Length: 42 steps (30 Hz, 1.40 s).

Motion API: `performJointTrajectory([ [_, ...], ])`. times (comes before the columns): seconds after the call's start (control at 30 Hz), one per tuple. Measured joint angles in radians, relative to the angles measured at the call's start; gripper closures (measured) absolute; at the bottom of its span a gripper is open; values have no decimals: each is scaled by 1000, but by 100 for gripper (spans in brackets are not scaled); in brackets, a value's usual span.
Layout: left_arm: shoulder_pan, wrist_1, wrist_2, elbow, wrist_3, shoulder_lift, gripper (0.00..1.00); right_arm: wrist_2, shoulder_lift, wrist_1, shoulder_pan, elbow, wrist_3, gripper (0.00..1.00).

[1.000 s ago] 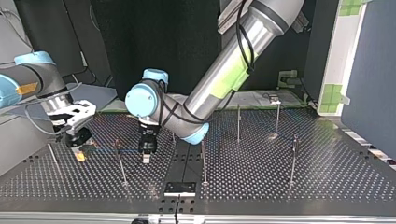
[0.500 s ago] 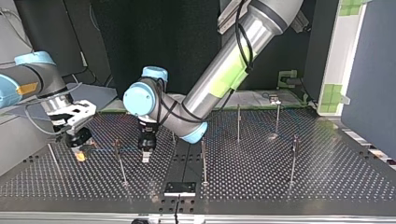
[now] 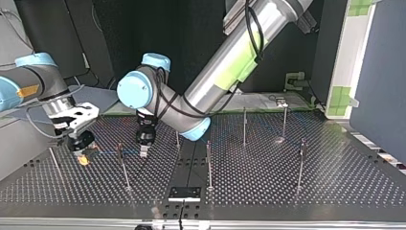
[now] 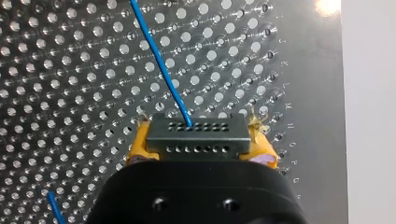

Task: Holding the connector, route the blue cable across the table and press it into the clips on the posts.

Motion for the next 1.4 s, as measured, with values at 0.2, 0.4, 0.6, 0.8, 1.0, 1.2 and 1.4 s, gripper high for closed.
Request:
performJointTrajectory([
  [0.2,-14,48,41,-63,2,63,0,-1,1,0,0,0,0,100],
  [0.4,-21,59,33,-127,8,127,0,-5,1,1,0,1,-1,100],
  [0.6,-22,96,2,-194,17,194,0,-5,2,2,2,1,0,100],
  [0.8,-18,141,-41,-253,33,253,0,-5,3,1,3,1,0,100],
  [1.0,-11,204,-58,-318,33,318,0,-5,3,0,5,1,-1,100],
  [1.2,-17,272,-60,-385,32,385,0,-5,4,0,6,1,-3,100],
  [1.4,-28,335,-59,-448,0,448,0,-5,6,0,9,1,-6,100],
])
